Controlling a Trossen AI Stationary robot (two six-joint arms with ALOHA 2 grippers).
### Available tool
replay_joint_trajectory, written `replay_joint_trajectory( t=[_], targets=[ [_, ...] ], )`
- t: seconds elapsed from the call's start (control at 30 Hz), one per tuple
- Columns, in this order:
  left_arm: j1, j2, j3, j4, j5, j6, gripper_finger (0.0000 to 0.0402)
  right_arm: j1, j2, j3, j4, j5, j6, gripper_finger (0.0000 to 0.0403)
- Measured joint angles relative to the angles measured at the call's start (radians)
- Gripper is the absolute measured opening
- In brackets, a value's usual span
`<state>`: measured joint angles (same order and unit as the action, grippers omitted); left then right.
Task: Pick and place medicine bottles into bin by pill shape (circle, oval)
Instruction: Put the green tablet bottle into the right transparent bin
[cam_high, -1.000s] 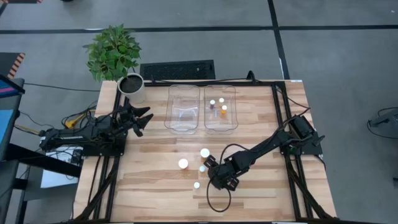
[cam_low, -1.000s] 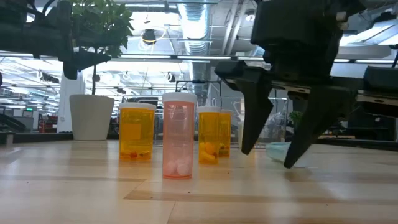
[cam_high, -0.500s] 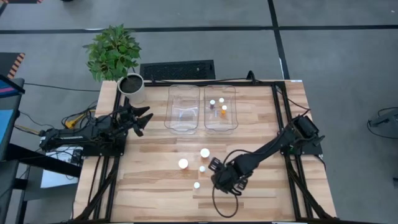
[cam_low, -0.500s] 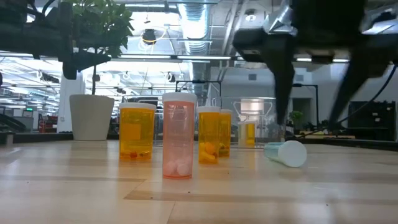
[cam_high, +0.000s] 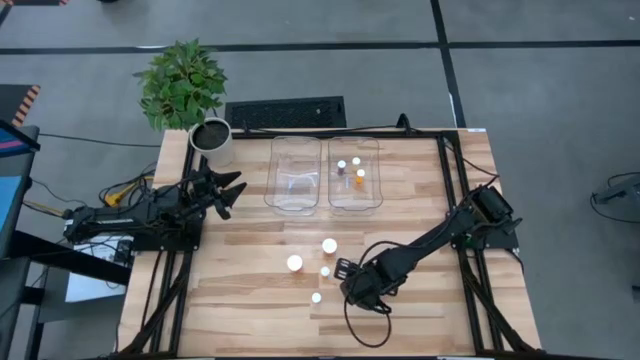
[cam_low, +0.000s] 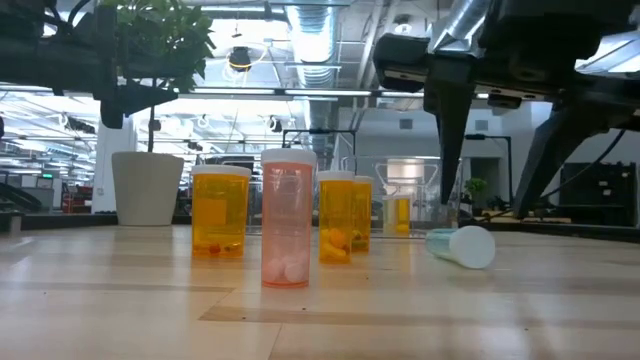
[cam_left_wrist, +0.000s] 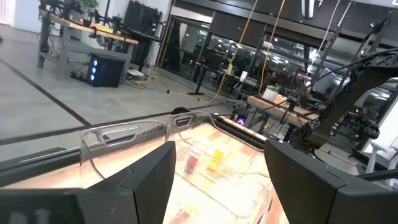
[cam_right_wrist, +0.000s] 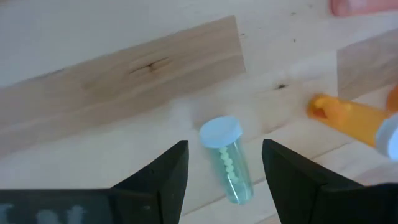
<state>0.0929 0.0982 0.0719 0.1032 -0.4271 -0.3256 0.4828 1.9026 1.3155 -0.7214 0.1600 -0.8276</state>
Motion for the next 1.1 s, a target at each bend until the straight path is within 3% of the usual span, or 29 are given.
replay_joint_trajectory(
  t=[0.33, 0.7, 1.1],
  targets=[
    [0.0, 0.0, 0.0, 0.0, 0.0, 0.0, 0.024, -0.014, 0.026, -0.001, 0.019, -0.001, -0.113, 0.0212],
    [0.0, 0.0, 0.0, -0.002, -0.007, 0.0, 0.024, -0.005, 0.083, -0.001, 0.043, 0.001, -0.132, 0.0211],
    [0.0, 0.0, 0.0, -0.001, -0.007, 0.001, 0.024, -0.014, 0.08, -0.001, 0.042, 0.003, -0.116, 0.0152]
  ],
)
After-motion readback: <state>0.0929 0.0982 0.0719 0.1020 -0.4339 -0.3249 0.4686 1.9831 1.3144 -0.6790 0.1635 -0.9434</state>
